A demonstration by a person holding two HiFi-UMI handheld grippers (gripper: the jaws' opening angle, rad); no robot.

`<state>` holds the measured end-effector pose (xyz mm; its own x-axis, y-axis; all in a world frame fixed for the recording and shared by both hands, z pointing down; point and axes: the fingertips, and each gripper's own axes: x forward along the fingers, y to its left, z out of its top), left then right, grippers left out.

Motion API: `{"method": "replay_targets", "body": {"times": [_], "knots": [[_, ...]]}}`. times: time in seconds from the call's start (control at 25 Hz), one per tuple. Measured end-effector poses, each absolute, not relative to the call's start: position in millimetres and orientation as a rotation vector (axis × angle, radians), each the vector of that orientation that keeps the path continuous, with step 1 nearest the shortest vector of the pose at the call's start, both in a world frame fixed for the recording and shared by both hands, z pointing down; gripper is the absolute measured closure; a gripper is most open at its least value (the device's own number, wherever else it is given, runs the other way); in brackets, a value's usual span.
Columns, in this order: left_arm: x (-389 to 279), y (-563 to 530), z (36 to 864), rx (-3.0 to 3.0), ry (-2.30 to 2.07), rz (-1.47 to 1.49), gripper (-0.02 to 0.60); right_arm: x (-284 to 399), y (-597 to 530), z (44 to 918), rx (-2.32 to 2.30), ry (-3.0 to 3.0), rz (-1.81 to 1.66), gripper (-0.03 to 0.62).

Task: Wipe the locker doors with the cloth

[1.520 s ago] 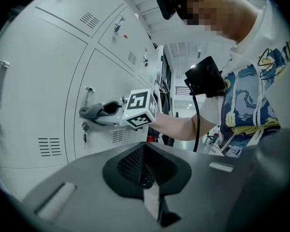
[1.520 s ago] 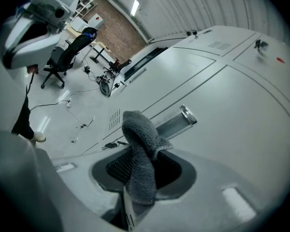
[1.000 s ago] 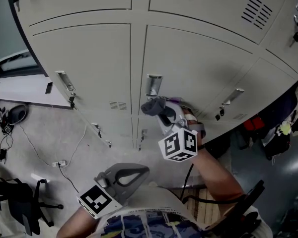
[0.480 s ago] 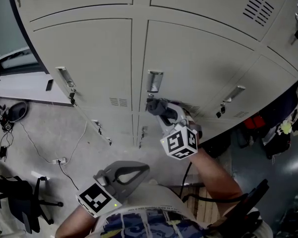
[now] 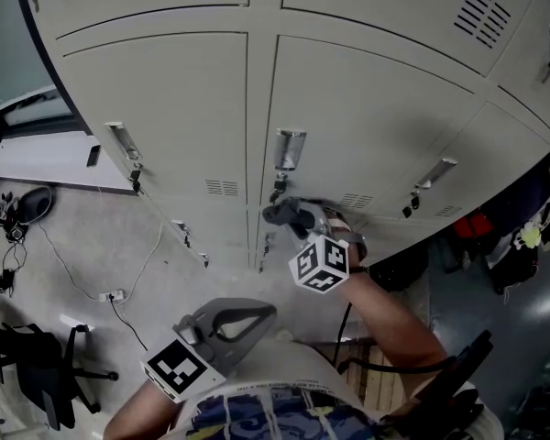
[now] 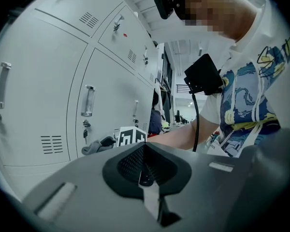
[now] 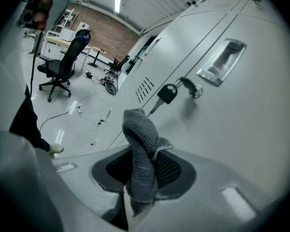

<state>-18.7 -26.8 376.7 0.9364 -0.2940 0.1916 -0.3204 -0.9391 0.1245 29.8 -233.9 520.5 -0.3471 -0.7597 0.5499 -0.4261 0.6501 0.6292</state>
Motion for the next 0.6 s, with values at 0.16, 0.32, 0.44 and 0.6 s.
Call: {"method": "replay_targets", "body": {"times": [0.16,0.32,0.44,0.6], "knots": [[-21,-28,377,2.937,-0.474,0.247,0.578,30,-233,539,0.868,-1.938,-0.468,0.484],[-21,-27,376,2.943,-0.462,0.241,0.578,31,-228,542,0.82,-1.936,-0.41,0.484],[-22,-27,374,2.941,-0.456,0.222,0.578,33,-218,522,0.81,-1.942,-0.401,0.484],[-23,-28,372,2.958,-0.432,0.204,0.578,39,-203,469,0.817,-1.944,-0.44,0.484]]}}
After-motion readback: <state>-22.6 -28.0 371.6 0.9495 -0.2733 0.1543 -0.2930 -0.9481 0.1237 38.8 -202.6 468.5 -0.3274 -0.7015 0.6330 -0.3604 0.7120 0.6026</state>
